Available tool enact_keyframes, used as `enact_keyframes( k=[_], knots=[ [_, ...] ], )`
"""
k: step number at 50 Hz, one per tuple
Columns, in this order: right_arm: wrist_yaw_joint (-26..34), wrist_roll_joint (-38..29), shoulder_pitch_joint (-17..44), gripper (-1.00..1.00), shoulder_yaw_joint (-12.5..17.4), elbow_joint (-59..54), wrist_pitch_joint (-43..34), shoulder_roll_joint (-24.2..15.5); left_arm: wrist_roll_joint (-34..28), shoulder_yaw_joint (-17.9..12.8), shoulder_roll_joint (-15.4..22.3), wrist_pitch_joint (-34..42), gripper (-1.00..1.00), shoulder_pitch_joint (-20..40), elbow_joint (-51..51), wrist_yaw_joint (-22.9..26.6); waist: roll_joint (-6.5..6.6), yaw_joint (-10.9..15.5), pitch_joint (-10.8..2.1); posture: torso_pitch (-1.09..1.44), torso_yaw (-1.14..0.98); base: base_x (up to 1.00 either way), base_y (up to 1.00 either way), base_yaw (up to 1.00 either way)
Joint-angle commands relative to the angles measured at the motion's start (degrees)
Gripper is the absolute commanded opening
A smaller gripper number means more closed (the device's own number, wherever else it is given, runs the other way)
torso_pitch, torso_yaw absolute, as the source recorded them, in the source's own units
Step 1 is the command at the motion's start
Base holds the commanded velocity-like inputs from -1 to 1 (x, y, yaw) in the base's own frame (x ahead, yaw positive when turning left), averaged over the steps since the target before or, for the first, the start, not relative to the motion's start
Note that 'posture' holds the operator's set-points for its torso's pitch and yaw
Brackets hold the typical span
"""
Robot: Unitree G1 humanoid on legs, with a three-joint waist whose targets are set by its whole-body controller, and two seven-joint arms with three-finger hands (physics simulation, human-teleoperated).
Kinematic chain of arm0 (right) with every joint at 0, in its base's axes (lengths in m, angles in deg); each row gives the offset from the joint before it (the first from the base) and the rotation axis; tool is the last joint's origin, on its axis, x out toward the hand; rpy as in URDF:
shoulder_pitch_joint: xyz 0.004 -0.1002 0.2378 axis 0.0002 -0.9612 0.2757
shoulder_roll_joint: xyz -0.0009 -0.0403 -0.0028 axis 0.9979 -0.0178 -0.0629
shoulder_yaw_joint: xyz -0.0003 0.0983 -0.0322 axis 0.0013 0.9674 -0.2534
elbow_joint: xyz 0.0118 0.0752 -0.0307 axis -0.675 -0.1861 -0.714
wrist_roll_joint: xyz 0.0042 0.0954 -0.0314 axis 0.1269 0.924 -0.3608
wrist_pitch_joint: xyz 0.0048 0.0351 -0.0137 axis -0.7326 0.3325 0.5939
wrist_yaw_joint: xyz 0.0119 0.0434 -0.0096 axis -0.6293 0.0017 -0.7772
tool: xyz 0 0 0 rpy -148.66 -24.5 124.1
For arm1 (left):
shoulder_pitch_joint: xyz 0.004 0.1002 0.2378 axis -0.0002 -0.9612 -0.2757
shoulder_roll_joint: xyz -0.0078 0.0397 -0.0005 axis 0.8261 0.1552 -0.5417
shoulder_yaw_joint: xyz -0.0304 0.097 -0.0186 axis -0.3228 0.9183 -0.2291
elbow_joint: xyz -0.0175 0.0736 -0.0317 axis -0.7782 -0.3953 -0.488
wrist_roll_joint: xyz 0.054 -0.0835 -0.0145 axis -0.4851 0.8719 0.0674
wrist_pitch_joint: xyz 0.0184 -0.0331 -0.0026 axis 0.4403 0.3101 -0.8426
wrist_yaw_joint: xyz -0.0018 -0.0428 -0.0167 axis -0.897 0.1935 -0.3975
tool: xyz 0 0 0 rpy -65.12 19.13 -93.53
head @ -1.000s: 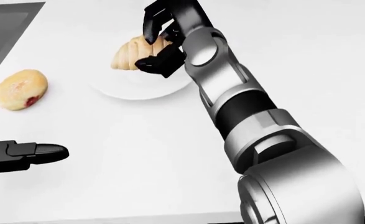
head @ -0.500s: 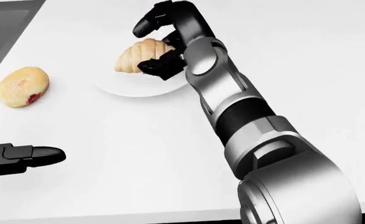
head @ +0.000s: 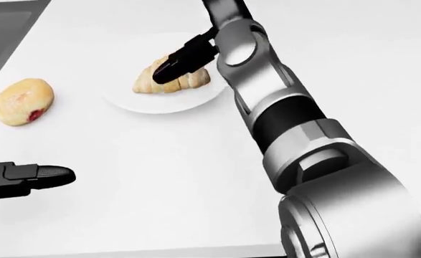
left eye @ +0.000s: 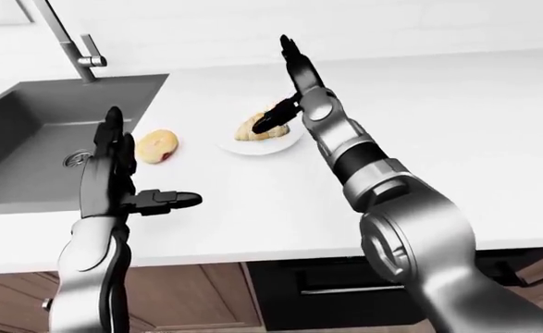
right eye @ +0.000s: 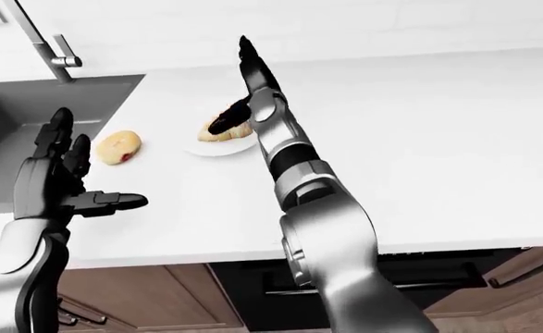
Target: Place the pastries on the plates.
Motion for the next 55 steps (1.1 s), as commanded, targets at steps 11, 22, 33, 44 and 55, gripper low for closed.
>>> enact_keyframes(
  k=[11,22,33,44,55],
  knots=[
    [2.0,9.7,4.0,1.00,-0.2,20.7,-7.8,-6.5,-0.3,-0.8,4.7,3.7,1.00,7.8,1.6,0.8,-0.05,0.1,-1.14,0.00,0.00,0.00,0.00,0.00],
    [-0.5,15.1,-20.1,1.00,2.3,75.5,-38.6,-10.7,-3.5,0.7,13.2,2.6,1.00,23.7,-18.0,4.0,-0.91,0.6,-0.46,0.00,0.00,0.00,0.00,0.00],
    [-1.1,18.0,-24.1,1.00,4.2,93.5,-51.9,-17.2,-4.7,4.2,16.7,-13.3,1.00,40.7,-52.3,4.0,-1.12,0.4,-0.60,0.00,0.00,0.00,0.00,0.00],
    [-2.0,19.2,-28.0,1.00,6.7,101.6,-57.4,-20.1,-10.2,7.3,18.6,-26.8,1.00,50.8,-80.8,2.2,-1.82,0.3,-1.09,0.00,0.00,0.00,0.00,0.00],
    [-3.2,20.0,-28.9,1.00,6.4,100.1,-55.3,-20.4,-12.2,7.9,19.0,-23.6,1.00,51.6,-83.9,7.9,-1.63,0.2,-1.02,0.00,0.00,0.00,0.00,0.00]
  ],
)
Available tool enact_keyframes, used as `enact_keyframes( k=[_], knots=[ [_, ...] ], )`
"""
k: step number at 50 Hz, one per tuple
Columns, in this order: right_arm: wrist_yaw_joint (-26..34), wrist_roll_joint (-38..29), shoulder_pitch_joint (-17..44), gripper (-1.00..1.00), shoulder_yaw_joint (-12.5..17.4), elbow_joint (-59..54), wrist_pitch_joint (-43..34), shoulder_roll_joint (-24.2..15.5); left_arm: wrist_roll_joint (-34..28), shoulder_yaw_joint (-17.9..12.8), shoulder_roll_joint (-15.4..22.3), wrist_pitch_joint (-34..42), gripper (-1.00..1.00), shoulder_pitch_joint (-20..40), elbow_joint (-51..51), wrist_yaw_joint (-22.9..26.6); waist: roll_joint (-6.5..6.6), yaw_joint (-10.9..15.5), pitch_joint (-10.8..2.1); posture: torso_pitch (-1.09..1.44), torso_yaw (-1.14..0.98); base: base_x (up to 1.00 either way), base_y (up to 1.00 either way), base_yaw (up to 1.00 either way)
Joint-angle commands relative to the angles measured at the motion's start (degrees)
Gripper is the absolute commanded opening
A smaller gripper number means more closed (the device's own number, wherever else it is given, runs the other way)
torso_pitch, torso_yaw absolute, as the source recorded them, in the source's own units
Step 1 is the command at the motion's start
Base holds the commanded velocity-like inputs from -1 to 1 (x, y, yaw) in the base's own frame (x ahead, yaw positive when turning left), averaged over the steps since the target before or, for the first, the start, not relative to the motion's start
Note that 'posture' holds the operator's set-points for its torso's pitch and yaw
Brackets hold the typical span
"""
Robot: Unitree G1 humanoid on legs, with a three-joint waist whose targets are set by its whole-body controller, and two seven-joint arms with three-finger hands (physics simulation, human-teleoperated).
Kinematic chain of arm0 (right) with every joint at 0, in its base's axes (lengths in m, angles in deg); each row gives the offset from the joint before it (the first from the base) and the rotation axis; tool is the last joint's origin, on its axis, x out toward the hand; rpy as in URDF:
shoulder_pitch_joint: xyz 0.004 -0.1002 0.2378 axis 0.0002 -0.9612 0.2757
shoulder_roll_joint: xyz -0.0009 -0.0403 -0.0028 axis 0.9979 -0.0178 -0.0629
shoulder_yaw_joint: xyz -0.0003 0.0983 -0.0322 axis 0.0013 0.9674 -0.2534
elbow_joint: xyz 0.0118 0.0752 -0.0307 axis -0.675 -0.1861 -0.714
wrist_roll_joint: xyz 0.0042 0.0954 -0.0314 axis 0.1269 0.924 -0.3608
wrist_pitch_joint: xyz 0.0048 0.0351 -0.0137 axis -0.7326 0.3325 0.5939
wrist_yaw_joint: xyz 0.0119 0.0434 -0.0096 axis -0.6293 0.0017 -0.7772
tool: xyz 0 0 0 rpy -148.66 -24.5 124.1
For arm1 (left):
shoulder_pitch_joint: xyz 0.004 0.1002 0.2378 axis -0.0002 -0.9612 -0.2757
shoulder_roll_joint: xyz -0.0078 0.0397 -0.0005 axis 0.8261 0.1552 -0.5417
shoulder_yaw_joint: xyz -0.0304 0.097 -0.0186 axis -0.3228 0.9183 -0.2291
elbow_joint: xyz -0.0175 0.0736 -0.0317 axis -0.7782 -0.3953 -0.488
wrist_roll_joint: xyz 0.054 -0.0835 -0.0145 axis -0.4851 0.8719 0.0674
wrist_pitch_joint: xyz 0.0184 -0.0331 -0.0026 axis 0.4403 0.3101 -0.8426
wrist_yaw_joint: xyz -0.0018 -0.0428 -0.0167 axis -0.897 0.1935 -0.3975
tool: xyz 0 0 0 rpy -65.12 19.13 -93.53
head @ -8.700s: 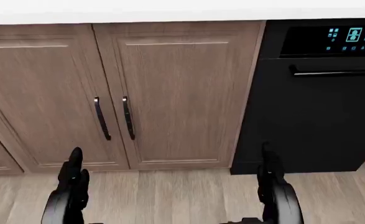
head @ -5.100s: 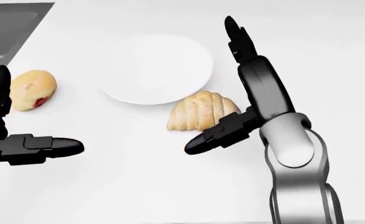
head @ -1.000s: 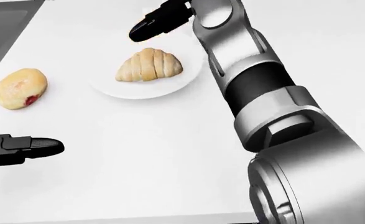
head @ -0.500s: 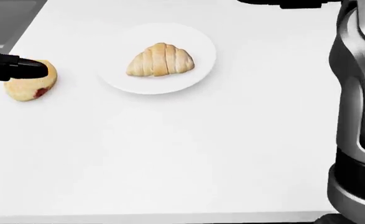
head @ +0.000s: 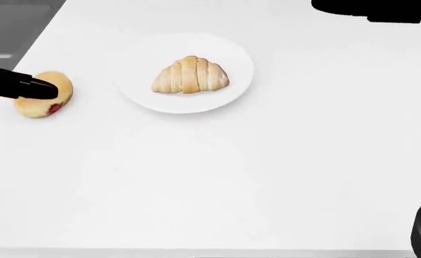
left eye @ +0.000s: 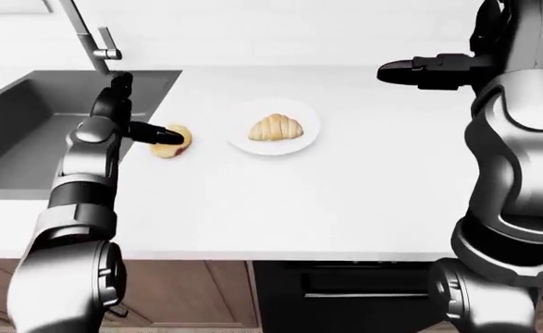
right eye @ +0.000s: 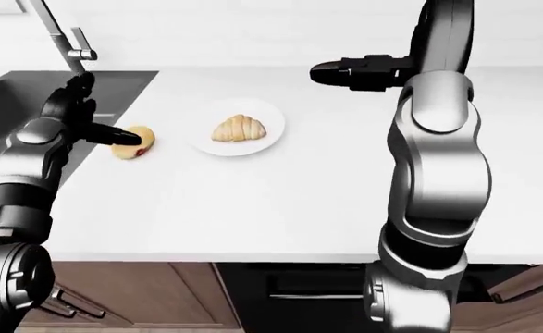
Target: Place the pastries on the plates.
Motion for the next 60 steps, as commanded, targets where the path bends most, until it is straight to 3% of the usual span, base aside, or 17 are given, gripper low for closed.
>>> enact_keyframes(
  k=[1,11,34,38,39,40,41,46,49,60],
  knots=[
    [-0.2,-0.3,2.0,1.00,0.3,1.3,1.7,-0.9,-0.2,-0.3,0.8,-1.4,1.00,2.4,2.7,1.1,0.15,0.0,-1.67,0.00,0.00,0.00,0.00,0.00],
    [0.0,-0.5,1.0,1.00,0.5,2.2,1.7,-0.7,-2.8,0.9,-0.5,-0.4,1.00,0.7,2.0,5.8,0.05,0.0,-1.68,0.00,0.00,0.00,0.00,0.00],
    [-0.6,-0.1,-0.4,1.00,0.9,2.9,2.1,-0.5,-6.9,1.3,-2.1,-6.9,1.00,1.6,-6.0,0.0,-0.08,-0.1,-2.04,0.00,0.00,0.00,0.00,0.00],
    [-0.4,0.0,-0.8,1.00,1.2,3.6,1.7,-0.8,-7.1,1.4,-2.1,-6.9,0.33,1.4,-5.7,0.2,-0.09,-0.1,-2.04,0.00,0.00,0.00,0.00,0.00],
    [-0.4,0.1,-0.8,1.00,1.2,3.8,1.5,-1.0,-7.2,1.4,-2.1,-6.8,0.29,1.4,-5.7,0.3,-0.11,-0.1,-2.07,0.00,0.00,0.00,0.00,0.00],
    [-0.4,0.1,-0.8,1.00,1.2,3.8,1.5,-1.1,-7.0,1.3,-2.1,-6.8,-0.07,1.4,-5.6,0.4,-0.11,-0.1,-2.08,0.00,0.00,0.00,0.00,0.00],
    [-0.5,0.1,-0.8,1.00,1.2,3.8,1.6,-1.0,-7.2,1.4,-2.1,-6.7,-0.21,1.4,-5.5,0.4,-0.10,-0.1,-2.07,0.00,0.00,0.00,0.00,0.00],
    [-0.6,0.3,-0.6,1.00,1.3,3.5,1.7,-1.1,-7.5,1.5,-2.1,-6.6,-0.54,1.4,-5.5,0.5,-0.02,0.1,-2.13,0.00,0.00,0.00,0.00,0.00],
    [-0.6,0.5,0.1,1.00,1.4,3.6,1.1,-1.5,-7.3,1.4,-2.2,-6.7,-0.93,1.3,-5.2,0.5,-0.01,0.1,-2.25,0.00,0.00,0.00,0.00,0.00],
    [-0.5,0.7,0.9,1.00,1.1,3.6,0.8,-1.4,-5.5,0.0,-1.3,-5.2,-1.00,2.6,0.1,-0.4,-0.08,0.0,-2.11,0.00,0.00,0.00,0.00,0.00]
  ],
)
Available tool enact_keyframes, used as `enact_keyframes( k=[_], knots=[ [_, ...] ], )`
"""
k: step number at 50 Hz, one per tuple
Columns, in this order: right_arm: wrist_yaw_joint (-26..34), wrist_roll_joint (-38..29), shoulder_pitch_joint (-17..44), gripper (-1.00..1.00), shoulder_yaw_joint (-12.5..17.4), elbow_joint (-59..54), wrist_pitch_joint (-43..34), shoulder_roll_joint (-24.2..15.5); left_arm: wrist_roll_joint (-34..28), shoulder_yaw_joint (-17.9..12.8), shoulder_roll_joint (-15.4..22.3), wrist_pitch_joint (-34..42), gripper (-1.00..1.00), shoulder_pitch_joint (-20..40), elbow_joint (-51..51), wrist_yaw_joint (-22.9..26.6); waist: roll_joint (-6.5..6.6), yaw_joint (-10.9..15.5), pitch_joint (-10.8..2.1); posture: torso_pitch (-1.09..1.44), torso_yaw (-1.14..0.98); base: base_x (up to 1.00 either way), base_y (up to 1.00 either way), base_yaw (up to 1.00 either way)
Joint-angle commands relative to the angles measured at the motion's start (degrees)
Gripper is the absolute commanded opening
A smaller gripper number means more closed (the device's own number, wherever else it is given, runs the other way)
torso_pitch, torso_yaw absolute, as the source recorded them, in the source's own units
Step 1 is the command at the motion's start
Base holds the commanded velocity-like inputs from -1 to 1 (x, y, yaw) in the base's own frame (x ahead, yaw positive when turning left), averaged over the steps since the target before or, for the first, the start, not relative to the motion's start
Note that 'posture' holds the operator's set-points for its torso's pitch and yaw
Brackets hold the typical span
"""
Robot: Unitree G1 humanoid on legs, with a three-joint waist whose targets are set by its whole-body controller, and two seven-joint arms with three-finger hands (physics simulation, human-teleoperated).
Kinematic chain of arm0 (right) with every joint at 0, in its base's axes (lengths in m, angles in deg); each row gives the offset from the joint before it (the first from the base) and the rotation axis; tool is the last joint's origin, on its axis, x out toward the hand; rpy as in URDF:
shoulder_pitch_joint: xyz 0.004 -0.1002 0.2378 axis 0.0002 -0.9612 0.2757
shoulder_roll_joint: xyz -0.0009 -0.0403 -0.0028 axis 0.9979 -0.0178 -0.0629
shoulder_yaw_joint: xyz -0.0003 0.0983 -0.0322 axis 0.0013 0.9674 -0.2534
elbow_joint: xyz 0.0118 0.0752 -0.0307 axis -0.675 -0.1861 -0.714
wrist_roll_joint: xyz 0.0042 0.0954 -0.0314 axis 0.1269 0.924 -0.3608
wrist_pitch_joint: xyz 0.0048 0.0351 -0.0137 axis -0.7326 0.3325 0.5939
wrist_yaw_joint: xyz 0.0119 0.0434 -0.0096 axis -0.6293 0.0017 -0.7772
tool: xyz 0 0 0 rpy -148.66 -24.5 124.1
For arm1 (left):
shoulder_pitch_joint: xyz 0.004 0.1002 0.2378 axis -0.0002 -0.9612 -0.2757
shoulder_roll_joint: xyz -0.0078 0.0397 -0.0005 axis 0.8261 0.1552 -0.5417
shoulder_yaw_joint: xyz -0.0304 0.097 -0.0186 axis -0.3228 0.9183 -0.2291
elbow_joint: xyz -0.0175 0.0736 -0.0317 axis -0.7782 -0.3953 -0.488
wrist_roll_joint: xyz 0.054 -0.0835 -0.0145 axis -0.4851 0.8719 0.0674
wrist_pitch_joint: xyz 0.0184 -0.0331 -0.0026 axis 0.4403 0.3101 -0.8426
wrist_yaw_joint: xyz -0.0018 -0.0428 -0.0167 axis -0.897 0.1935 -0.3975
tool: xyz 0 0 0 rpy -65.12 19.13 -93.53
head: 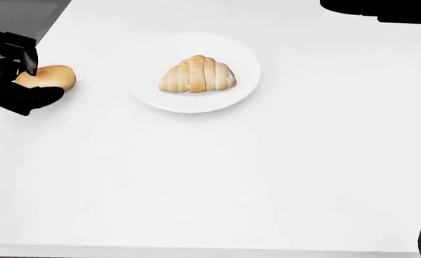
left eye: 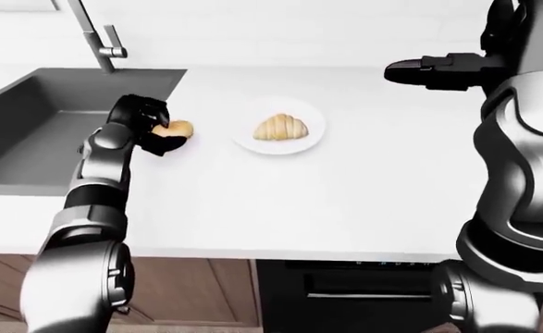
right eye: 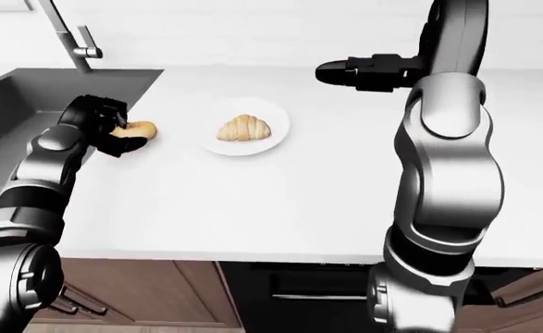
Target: Place the pastries on the plates.
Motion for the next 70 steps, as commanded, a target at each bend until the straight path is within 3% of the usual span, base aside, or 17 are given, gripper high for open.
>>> enact_keyframes(
  k=[1,13,21,23,32,36,41,44,48,51,59,62,63,64,65,67,70],
  knots=[
    [-0.1,-0.3,1.4,1.00,0.2,1.2,1.8,-0.6,1.5,-0.8,1.1,-0.7,-1.00,2.9,4.4,-0.6,0.25,0.0,-1.73,0.00,0.00,0.00,0.00,0.00],
    [0.2,0.9,-0.8,1.00,-0.1,1.8,4.2,0.1,9.9,-1.9,-1.2,14.9,-1.00,1.9,35.5,3.8,-0.07,0.0,-0.92,0.00,0.00,0.00,0.00,0.00],
    [0.4,2.3,-1.7,1.00,-0.8,2.6,5.6,2.5,18.5,-2.5,-5.2,28.5,-1.00,-2.9,58.4,1.5,0.24,-0.2,-0.59,0.00,0.00,0.00,0.00,0.00],
    [0.2,3.1,-1.6,1.00,-0.4,3.8,4.9,2.9,20.5,-2.5,-6.1,31.4,-1.00,-4.2,63.2,0.4,0.59,-0.3,-1.77,0.00,0.00,-0.19,0.00,0.00],
    [-0.3,6.9,-6.6,1.00,0.5,10.4,4.6,3.9,27.2,-2.5,-9.4,39.6,-1.00,-11.8,82.8,-5.1,1.75,0.2,-1.97,0.00,0.00,-0.37,0.00,0.00],
    [0.1,7.7,-8.4,1.00,0.6,12.3,4.8,3.7,29.5,-3.6,-8.9,43.0,-1.00,-12.9,87.9,-7.2,3.55,0.2,-1.68,0.00,0.00,-0.42,0.03,0.00],
    [0.0,8.2,-9.9,1.00,0.8,12.8,5.7,3.9,31.2,-3.5,-8.5,42.0,-1.00,-13.3,88.7,-8.7,0.38,-0.8,-0.20,0.00,0.00,-0.42,0.13,0.00],
    [0.1,8.3,-9.6,1.00,0.5,12.7,5.5,3.8,31.3,-3.2,-8.4,41.3,-1.00,-14.5,89.2,-9.3,-3.92,-1.6,-1.69,0.00,0.00,-0.42,0.17,0.00],
    [0.9,8.6,-10.8,1.00,0.4,13.3,7.1,4.1,33.2,-4.8,-8.6,42.5,-1.00,-15.9,91.8,-10.8,-2.83,-1.9,-2.93,0.00,0.00,-0.34,0.29,0.00],
    [1.4,8.4,-10.8,1.00,0.1,12.7,8.4,4.1,34.9,-5.0,-8.5,41.9,-1.00,-16.8,93.1,-11.9,-1.59,-2.4,-0.04,0.00,0.00,0.00,0.47,0.00],
    [1.7,9.0,-13.4,1.00,0.2,12.8,11.2,5.3,36.9,-4.9,-9.0,36.2,-1.00,-20.3,93.7,-13.5,1.73,-3.7,0.07,0.00,0.00,0.00,0.70,0.00],
    [2.0,8.9,-14.4,1.00,-0.3,12.2,12.7,5.7,37.1,-4.9,-8.9,35.2,-1.00,-21.5,93.9,-13.4,4.31,-3.9,-0.06,0.00,0.00,0.00,0.78,0.00],
    [2.1,9.1,-14.7,1.00,-0.3,12.2,13.0,6.0,37.1,-5.0,-8.9,34.9,-1.00,-21.8,93.9,-13.6,5.95,-3.8,-0.31,0.00,0.00,0.00,0.78,0.00],
    [2.2,9.0,-15.0,1.00,-0.5,12.0,13.4,6.2,36.9,-4.7,-9.1,34.5,-1.00,-22.5,94.0,-13.6,8.97,-3.5,-1.05,0.00,0.00,0.00,0.79,0.00],
    [2.2,8.9,-15.1,1.00,-0.6,12.0,13.6,6.3,36.9,-4.5,-9.3,34.3,-1.00,-22.9,94.1,-13.6,3.90,-2.8,1.74,0.00,0.00,0.00,0.79,0.00],
    [2.4,8.8,-15.2,1.00,-0.8,11.9,13.7,6.5,37.2,-4.7,-9.4,34.6,-1.00,-22.7,94.4,-13.8,3.92,-2.6,-0.02,0.00,0.00,0.00,0.79,0.00],
    [2.8,8.6,-15.4,1.00,-0.9,12.0,13.9,6.6,37.3,-4.8,-9.3,34.4,-1.00,-22.8,94.2,-14.0,2.33,-1.8,0.26,0.00,0.00,0.00,0.79,0.00]
  ],
)
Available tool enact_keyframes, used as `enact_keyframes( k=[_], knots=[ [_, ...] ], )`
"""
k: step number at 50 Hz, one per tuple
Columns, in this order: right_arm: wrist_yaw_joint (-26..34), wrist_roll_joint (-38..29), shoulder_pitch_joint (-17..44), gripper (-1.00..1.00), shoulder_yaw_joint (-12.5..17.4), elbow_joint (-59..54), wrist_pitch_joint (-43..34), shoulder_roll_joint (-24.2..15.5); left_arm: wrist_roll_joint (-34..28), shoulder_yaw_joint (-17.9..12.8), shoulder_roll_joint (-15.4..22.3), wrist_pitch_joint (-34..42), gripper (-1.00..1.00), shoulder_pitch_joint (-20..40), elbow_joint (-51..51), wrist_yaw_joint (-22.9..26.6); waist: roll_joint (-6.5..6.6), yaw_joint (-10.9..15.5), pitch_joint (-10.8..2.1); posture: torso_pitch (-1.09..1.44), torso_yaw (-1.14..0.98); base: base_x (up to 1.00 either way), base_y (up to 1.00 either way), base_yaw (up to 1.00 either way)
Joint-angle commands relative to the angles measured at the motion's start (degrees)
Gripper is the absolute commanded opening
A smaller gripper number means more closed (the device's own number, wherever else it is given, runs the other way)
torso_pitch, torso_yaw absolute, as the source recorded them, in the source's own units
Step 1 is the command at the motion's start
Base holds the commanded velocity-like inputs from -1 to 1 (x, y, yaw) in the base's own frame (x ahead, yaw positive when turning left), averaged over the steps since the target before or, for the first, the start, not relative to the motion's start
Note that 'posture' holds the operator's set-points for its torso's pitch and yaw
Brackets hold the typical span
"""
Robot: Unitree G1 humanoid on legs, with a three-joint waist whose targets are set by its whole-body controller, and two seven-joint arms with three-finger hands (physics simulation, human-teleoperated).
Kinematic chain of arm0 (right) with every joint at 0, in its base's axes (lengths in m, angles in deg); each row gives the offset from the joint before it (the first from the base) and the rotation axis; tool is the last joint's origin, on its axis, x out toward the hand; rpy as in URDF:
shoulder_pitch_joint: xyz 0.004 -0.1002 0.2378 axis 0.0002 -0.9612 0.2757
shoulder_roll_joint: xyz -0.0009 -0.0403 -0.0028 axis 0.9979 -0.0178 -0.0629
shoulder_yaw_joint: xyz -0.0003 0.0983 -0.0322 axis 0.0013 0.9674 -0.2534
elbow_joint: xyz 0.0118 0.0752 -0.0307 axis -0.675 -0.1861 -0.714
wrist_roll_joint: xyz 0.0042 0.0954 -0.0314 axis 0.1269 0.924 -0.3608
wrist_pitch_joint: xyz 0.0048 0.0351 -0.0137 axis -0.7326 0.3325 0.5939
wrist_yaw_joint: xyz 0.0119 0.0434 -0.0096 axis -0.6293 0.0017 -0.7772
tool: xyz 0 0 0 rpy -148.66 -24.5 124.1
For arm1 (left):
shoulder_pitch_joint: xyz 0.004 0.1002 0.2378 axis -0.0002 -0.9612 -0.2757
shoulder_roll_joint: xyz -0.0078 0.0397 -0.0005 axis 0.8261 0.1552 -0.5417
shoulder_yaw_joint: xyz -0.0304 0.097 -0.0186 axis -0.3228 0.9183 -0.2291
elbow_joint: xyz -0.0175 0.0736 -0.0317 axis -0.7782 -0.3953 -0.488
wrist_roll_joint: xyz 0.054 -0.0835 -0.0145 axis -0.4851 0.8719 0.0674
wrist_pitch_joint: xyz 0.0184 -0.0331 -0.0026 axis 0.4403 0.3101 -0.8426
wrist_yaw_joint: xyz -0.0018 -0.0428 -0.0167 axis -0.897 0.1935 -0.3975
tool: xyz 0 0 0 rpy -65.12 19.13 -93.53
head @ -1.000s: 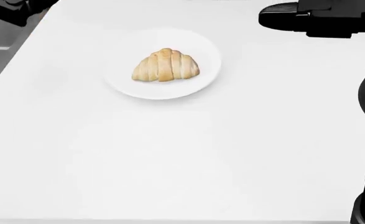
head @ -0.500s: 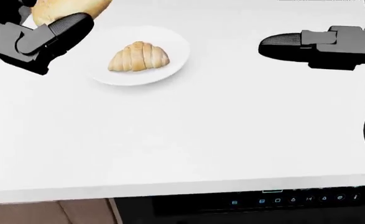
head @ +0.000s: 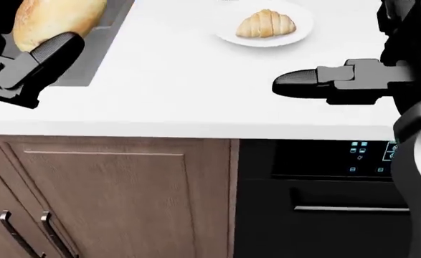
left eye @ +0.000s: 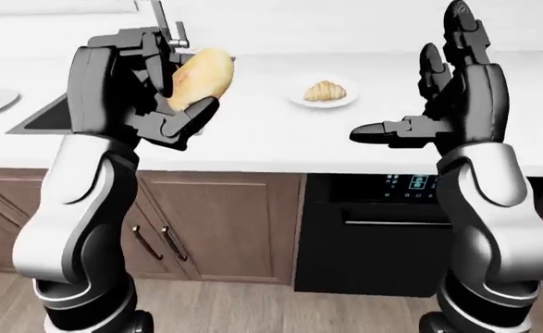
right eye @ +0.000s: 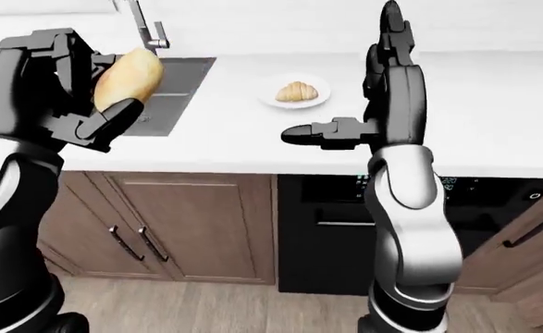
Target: Place the pastries on the plates.
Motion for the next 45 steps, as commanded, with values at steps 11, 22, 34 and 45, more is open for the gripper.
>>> enact_keyframes(
  k=[11,22,34,45],
  knots=[
    [1.7,0.1,2.7,1.00,1.2,3.1,0.5,-1.1,1.4,-1.4,1.9,-1.1,-1.00,2.6,1.9,-1.3,-1.07,-0.5,0.06,0.00,0.00,0.03,0.74,0.00],
    [2.1,-0.2,0.3,1.00,0.5,3.8,2.7,-0.1,1.3,-1.6,2.2,-2.5,-1.00,2.0,1.2,-1.9,-1.33,-0.2,0.35,0.00,0.00,0.04,0.62,0.00],
    [2.6,-0.5,-1.0,1.00,0.8,4.6,3.4,0.3,1.6,-1.7,2.2,-2.0,-1.00,1.1,2.5,-2.1,-0.18,-1.3,-0.48,0.00,0.00,0.17,0.83,0.00],
    [2.9,-0.8,-0.9,1.00,0.7,4.7,3.4,0.5,0.4,-1.4,2.0,-2.5,-1.00,1.4,1.6,-1.5,0.44,0.3,0.49,0.00,0.00,0.38,0.81,0.00]
  ],
)
